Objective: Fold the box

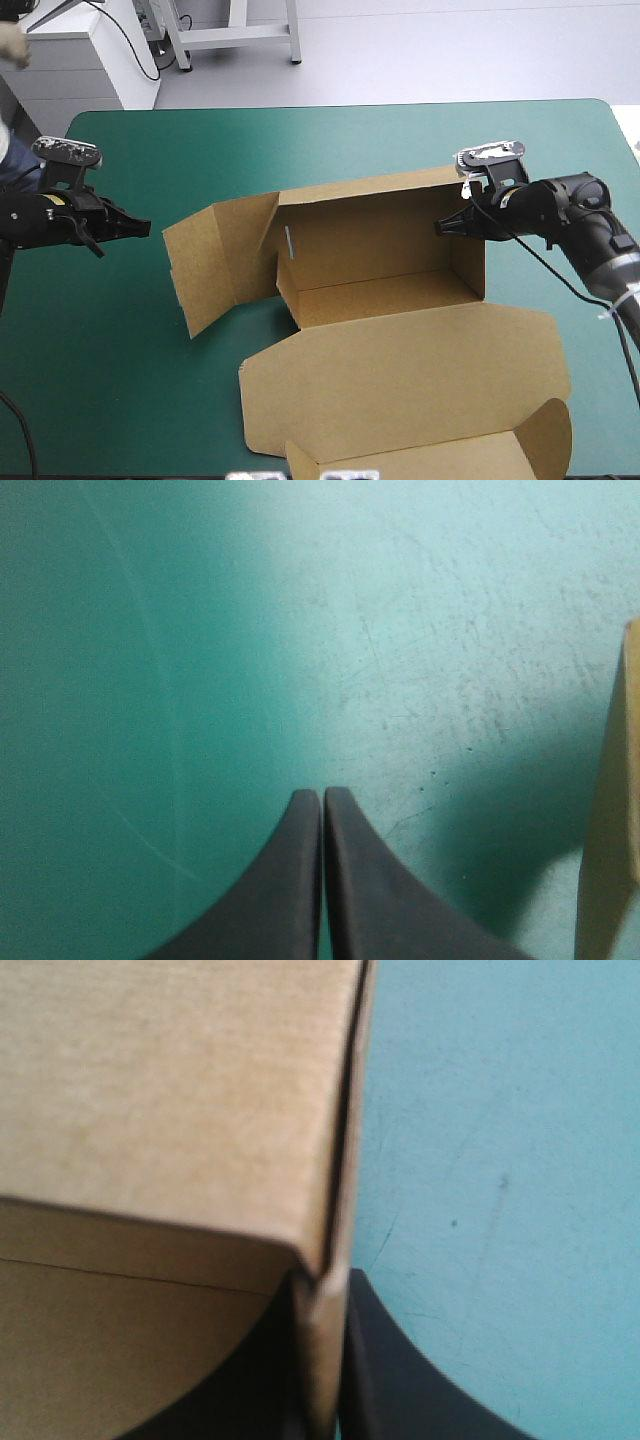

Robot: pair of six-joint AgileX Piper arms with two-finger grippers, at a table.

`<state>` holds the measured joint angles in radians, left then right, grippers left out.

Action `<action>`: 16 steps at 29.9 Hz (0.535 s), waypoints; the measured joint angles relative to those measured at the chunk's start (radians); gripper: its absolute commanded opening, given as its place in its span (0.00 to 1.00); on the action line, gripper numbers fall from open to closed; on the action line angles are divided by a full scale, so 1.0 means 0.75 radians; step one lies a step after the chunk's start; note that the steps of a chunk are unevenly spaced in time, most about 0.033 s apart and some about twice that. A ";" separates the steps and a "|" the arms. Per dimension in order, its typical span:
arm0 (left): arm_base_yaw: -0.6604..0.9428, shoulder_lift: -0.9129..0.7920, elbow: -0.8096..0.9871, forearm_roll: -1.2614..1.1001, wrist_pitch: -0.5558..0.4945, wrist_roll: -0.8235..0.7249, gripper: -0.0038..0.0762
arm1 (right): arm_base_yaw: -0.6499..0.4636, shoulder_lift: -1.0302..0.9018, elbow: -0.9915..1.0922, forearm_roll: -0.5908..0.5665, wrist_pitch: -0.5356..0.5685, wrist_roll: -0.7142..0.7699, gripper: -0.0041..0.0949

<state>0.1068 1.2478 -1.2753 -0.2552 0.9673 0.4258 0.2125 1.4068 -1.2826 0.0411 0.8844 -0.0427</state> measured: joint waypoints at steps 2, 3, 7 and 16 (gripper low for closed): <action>0.001 0.000 0.000 0.000 -0.001 0.000 0.04 | 0.000 0.052 -0.064 -0.020 0.069 0.020 0.02; 0.001 0.000 0.000 0.000 -0.003 0.000 0.04 | 0.000 0.095 -0.096 -0.022 0.104 0.025 0.02; 0.001 0.000 0.000 0.000 -0.004 0.000 0.04 | 0.000 0.246 -0.215 -0.027 0.204 0.037 0.02; 0.001 0.000 0.000 -0.007 -0.004 0.000 0.04 | -0.002 0.613 -0.583 -0.036 0.291 0.057 0.02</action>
<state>0.1075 1.2478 -1.2749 -0.2606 0.9641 0.4258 0.2107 1.8668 -1.7198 0.0145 1.1025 0.0000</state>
